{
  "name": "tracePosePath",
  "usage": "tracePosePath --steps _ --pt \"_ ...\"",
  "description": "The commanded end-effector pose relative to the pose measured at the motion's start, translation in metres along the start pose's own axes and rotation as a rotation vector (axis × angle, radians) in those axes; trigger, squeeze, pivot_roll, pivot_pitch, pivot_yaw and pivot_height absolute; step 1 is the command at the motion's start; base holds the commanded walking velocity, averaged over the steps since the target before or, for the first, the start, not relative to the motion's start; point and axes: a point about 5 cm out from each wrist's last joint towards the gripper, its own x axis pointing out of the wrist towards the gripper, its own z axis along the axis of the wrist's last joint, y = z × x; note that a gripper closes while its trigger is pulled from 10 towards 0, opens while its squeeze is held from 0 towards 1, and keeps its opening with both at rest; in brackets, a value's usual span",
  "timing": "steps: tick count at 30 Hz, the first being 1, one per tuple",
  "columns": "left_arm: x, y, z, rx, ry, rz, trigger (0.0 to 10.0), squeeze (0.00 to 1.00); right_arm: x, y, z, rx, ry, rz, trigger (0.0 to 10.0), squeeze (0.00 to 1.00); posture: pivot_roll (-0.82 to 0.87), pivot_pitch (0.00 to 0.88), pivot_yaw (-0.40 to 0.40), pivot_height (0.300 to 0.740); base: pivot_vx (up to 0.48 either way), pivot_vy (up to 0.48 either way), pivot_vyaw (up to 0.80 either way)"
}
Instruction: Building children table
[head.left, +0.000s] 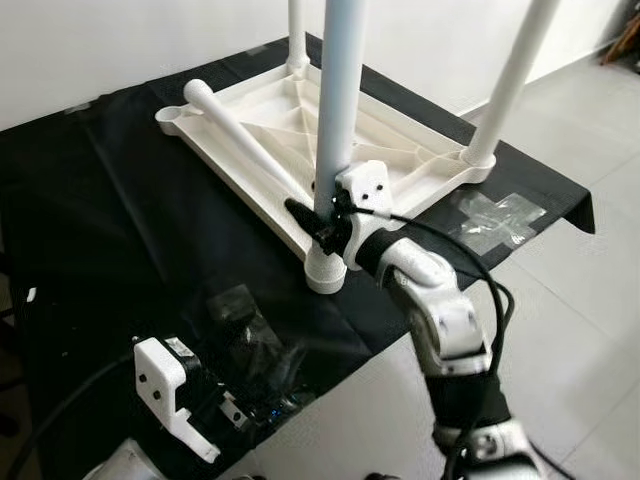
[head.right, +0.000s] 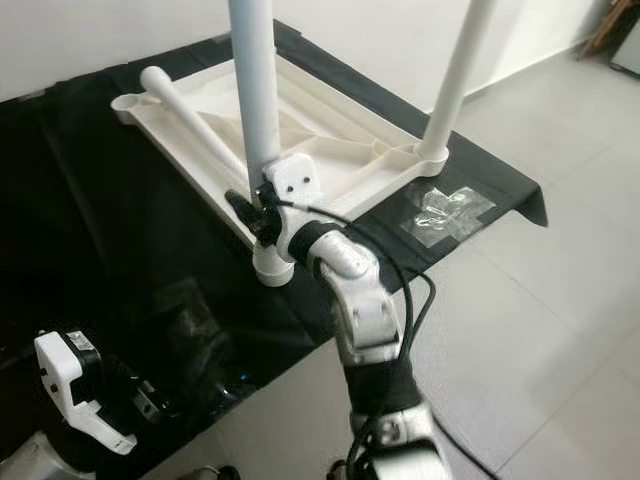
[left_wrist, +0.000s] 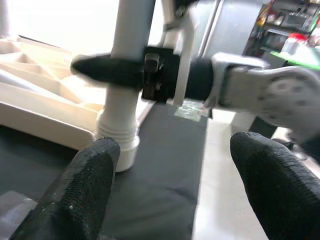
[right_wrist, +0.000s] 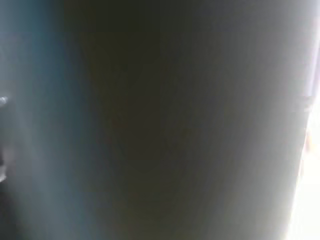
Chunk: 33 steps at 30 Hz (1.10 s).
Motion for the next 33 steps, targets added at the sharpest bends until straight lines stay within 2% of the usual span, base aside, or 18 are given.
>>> tracePosePath --steps 1,2,5,6,7,15,19,22,23,28,33 --pt "-0.003 0.000 -0.005 -0.049 0.005 -0.013 10.0 0.00 -0.005 -0.014 0.011 0.029 -0.031 0.159 10.0 1.00 0.07 0.208 0.007 0.740 0.000 0.000 0.00" --pt "-0.003 0.000 -0.005 -0.060 0.004 -0.022 10.0 0.00 -0.009 -0.019 0.018 -0.008 -0.039 0.264 10.0 1.00 0.08 0.211 0.004 0.740 0.000 0.000 0.00" --pt "-0.003 -0.001 -0.005 -0.074 0.003 -0.034 10.0 0.00 -0.018 -0.025 0.026 -0.126 -0.027 0.452 10.0 1.00 0.08 0.214 0.002 0.740 0.000 0.000 0.00" --pt "-0.003 -0.001 -0.005 -0.077 0.001 -0.036 10.0 0.00 -0.017 -0.029 0.028 -0.146 -0.016 0.478 10.0 0.60 0.08 0.220 0.002 0.740 0.000 0.000 0.00" --pt "-0.004 -0.001 -0.005 -0.080 -0.001 -0.038 10.0 0.00 -0.015 -0.032 0.030 -0.164 -0.012 0.492 10.0 0.00 0.09 0.221 0.003 0.740 0.000 0.000 0.00" --pt "-0.005 -0.001 -0.004 -0.082 0.001 -0.040 10.0 0.00 -0.003 -0.038 0.041 -0.245 0.011 0.566 10.0 0.00 0.09 0.232 0.013 0.740 0.000 0.000 0.00" --pt "-0.006 0.000 -0.003 -0.080 0.013 -0.040 10.0 0.00 0.014 -0.036 0.049 -0.233 -0.015 0.599 10.0 0.00 0.10 0.249 0.009 0.740 0.000 0.000 0.00" --pt "-0.007 -0.001 -0.003 -0.079 0.014 -0.041 10.0 0.00 0.018 -0.034 0.050 -0.226 -0.027 0.634 10.0 0.00 0.10 0.258 0.010 0.740 0.000 0.000 0.00" --pt "-0.008 -0.001 -0.002 -0.080 0.015 -0.041 10.0 0.00 0.018 -0.033 0.050 -0.217 -0.036 0.664 0.0 0.00 0.10 0.261 0.010 0.740 0.000 0.000 0.00" --pt "-0.008 -0.002 -0.002 -0.082 0.018 -0.044 10.0 0.00 0.018 -0.032 0.047 -0.204 -0.046 0.737 0.0 0.00 0.10 0.265 0.012 0.740 0.000 0.000 0.00" --pt "-0.008 -0.003 -0.002 -0.084 0.021 -0.049 10.0 0.00 0.017 -0.034 0.043 -0.202 -0.048 0.740 0.0 0.00 0.09 0.261 0.011 0.740 0.000 0.000 0.00"
